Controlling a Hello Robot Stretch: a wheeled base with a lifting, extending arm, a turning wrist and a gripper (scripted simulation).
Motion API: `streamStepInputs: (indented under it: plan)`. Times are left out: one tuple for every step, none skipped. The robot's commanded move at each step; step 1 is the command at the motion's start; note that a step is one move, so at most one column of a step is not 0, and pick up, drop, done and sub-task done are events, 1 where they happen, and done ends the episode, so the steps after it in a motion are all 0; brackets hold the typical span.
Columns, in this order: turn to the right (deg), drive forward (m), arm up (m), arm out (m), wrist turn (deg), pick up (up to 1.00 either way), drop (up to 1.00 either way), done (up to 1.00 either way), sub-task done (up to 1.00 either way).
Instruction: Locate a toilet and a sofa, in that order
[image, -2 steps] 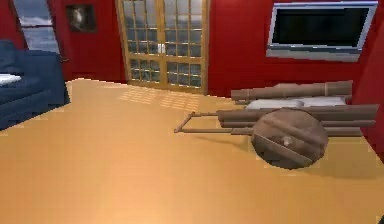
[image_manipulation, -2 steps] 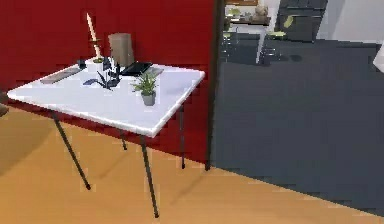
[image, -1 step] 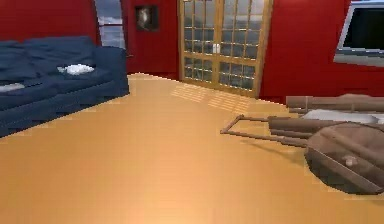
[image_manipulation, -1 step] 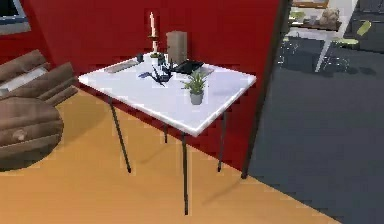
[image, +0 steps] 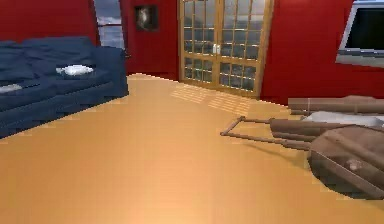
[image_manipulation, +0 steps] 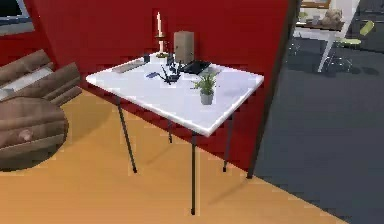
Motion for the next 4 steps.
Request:
streamStepInputs:
  plan:
    - [-27.0,0.00,0.00,0.00,0.0,0.00,0.00,0.00,0.00]
    - [0.0,0.55,0.00,0.00,0.0,0.00,0.00,0.00,0.00]
    - [-27.0,0.00,0.00,0.00,0.0,0.00,0.00,0.00,0.00]
    - [0.0,1.00,0.00,0.00,0.0,0.00,0.00,0.00,0.00]
